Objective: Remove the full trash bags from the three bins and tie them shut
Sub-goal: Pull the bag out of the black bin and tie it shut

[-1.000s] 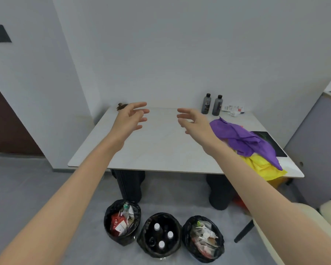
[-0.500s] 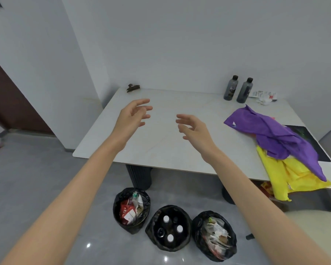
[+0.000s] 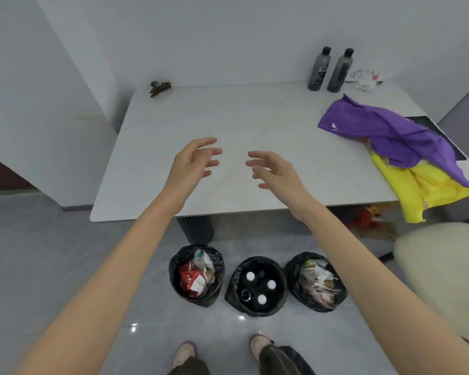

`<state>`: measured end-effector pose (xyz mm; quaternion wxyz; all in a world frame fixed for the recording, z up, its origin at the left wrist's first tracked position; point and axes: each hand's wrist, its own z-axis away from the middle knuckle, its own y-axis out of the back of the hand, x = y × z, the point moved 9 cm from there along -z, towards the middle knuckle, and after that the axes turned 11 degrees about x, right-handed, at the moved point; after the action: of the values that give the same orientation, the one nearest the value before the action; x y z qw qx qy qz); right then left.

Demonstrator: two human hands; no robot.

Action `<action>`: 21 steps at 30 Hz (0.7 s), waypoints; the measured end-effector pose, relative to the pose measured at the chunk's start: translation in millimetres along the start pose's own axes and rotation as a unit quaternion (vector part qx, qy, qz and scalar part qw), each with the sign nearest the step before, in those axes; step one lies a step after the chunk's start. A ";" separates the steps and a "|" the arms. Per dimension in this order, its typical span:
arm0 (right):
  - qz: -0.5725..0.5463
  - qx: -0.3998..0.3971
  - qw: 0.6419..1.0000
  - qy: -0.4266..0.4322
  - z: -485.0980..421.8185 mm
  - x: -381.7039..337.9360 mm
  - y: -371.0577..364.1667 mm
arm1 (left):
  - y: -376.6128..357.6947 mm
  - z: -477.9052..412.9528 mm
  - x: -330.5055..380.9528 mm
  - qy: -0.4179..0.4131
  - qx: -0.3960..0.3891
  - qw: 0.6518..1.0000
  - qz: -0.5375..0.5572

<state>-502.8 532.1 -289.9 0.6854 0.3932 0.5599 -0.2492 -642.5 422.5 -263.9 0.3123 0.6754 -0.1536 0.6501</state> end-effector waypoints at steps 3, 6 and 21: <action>-0.002 0.044 0.999 -0.022 19.2 17.9 -13.4 | 4.1 -2.2 -25.8 0.004 -0.048 0.999 0.008; -0.007 0.078 0.995 -0.054 44.9 42.8 -25.4 | 7.8 8.5 -53.7 0.014 -0.094 0.995 0.006; -0.014 0.108 0.985 -0.133 79.4 319.3 -78.7 | -66.7 44.4 -329.6 0.076 -0.146 0.986 -0.019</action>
<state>-439.4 454.0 -613.0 0.7036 0.4204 0.4391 -0.3680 -602.2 380.1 -598.1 0.4307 0.5739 -0.2096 0.6642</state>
